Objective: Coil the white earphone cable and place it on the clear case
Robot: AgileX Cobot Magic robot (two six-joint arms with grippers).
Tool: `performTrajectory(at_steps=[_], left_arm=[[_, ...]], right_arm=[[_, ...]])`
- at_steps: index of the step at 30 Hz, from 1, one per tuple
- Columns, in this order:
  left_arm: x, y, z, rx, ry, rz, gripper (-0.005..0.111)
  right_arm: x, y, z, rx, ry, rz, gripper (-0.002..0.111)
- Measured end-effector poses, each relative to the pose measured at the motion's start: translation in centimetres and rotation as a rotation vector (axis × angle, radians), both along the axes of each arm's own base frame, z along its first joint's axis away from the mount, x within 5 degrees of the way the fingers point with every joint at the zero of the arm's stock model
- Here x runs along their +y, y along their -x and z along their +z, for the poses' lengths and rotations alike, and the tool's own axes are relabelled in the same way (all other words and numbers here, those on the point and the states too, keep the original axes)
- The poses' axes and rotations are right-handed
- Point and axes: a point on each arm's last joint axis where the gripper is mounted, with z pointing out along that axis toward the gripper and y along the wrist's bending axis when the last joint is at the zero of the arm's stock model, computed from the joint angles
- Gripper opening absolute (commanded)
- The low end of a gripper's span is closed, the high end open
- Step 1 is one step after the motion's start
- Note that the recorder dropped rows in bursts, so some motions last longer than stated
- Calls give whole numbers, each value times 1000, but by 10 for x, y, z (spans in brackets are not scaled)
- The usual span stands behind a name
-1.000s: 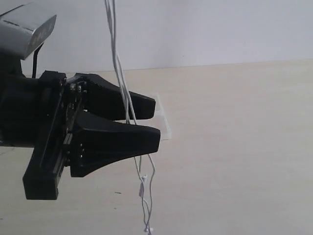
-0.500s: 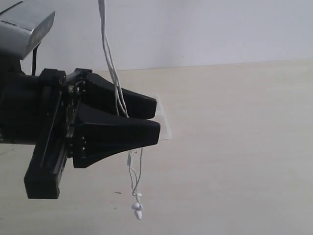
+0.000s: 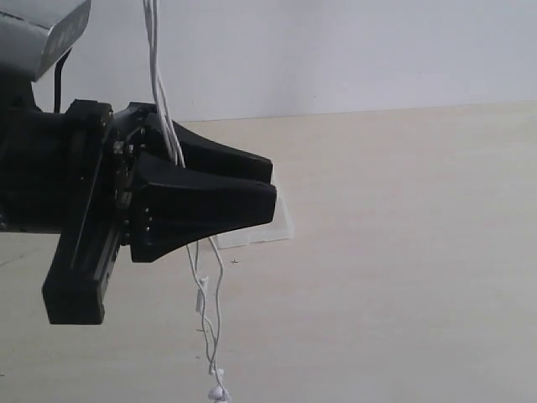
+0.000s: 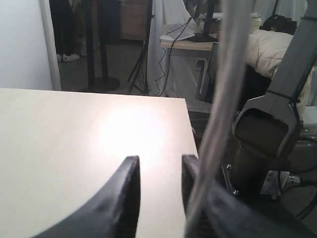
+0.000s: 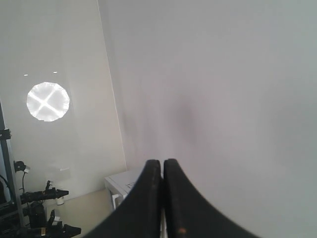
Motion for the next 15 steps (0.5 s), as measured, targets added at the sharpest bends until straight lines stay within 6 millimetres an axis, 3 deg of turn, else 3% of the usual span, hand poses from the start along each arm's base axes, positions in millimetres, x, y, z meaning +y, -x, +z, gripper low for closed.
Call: performTrajectory(at_steps=[15], left_arm=[[0, -1, -1, 8, -8, 18, 30]], right_arm=[[-6, 6, 4, -22, -11, -7, 0]])
